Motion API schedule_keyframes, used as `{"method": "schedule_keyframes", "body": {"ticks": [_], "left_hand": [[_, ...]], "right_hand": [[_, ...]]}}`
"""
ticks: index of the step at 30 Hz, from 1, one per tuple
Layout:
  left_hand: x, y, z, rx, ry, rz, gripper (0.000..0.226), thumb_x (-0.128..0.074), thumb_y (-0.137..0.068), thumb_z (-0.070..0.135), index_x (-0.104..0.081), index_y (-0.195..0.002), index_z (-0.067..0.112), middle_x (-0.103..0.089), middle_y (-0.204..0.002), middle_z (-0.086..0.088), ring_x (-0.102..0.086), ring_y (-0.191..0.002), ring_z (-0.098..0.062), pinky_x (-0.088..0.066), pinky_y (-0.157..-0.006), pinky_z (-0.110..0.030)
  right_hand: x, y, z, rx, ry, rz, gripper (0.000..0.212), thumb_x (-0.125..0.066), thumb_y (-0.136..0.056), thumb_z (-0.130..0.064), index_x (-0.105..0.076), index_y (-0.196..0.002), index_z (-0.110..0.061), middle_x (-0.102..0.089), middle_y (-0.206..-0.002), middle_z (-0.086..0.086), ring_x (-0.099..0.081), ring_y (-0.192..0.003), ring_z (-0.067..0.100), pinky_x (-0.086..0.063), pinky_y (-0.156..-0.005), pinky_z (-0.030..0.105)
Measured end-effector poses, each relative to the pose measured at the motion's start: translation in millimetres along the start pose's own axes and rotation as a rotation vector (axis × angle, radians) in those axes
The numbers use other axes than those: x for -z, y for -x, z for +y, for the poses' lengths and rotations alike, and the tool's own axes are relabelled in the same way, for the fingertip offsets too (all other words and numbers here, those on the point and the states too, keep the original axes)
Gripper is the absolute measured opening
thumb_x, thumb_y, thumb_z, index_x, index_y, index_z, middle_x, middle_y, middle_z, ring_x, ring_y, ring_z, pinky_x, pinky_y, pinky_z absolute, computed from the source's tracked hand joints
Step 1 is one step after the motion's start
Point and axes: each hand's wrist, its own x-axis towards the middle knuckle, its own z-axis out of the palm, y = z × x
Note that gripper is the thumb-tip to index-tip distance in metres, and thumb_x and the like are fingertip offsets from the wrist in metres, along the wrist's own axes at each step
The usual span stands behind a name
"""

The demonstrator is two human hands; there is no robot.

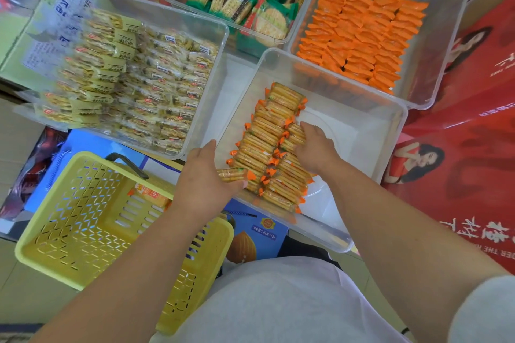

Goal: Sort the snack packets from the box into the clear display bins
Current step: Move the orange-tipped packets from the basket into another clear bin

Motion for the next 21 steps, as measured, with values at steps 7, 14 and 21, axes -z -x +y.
{"method": "schedule_keyframes", "body": {"ticks": [7,14,21], "left_hand": [[0,1,-2,-0.005,0.013,0.003,0.110,-0.089,-0.074,0.047,-0.028,-0.161,0.020,-0.045,-0.150,-0.006,-0.047,-0.136,-0.025,-0.045,-0.106,-0.039],[-1,1,-2,-0.001,0.032,0.004,0.110,-0.090,-0.074,0.046,-0.028,-0.161,0.020,-0.045,-0.150,-0.006,-0.048,-0.136,-0.024,-0.045,-0.105,-0.037],[-1,1,-2,0.009,0.059,0.006,0.109,-0.090,-0.074,0.046,-0.030,-0.160,0.021,-0.046,-0.148,-0.005,-0.051,-0.133,-0.023,-0.046,-0.103,-0.037]], "right_hand": [[-3,11,5,-0.195,-0.024,0.057,0.123,-0.081,-0.073,-0.060,-0.002,-0.160,-0.025,-0.015,-0.158,0.015,-0.033,-0.139,0.043,-0.045,-0.105,0.048],[-4,12,-1,-0.266,-0.227,-0.035,0.109,-0.069,-0.080,-0.065,-0.004,-0.160,-0.030,-0.012,-0.158,0.013,-0.053,-0.123,0.042,-0.058,-0.088,0.053],[-14,15,-6,-0.215,-0.295,-0.020,0.103,-0.065,-0.091,-0.049,0.008,-0.160,-0.027,0.001,-0.166,0.011,-0.037,-0.141,0.040,-0.045,-0.108,0.045]]}}
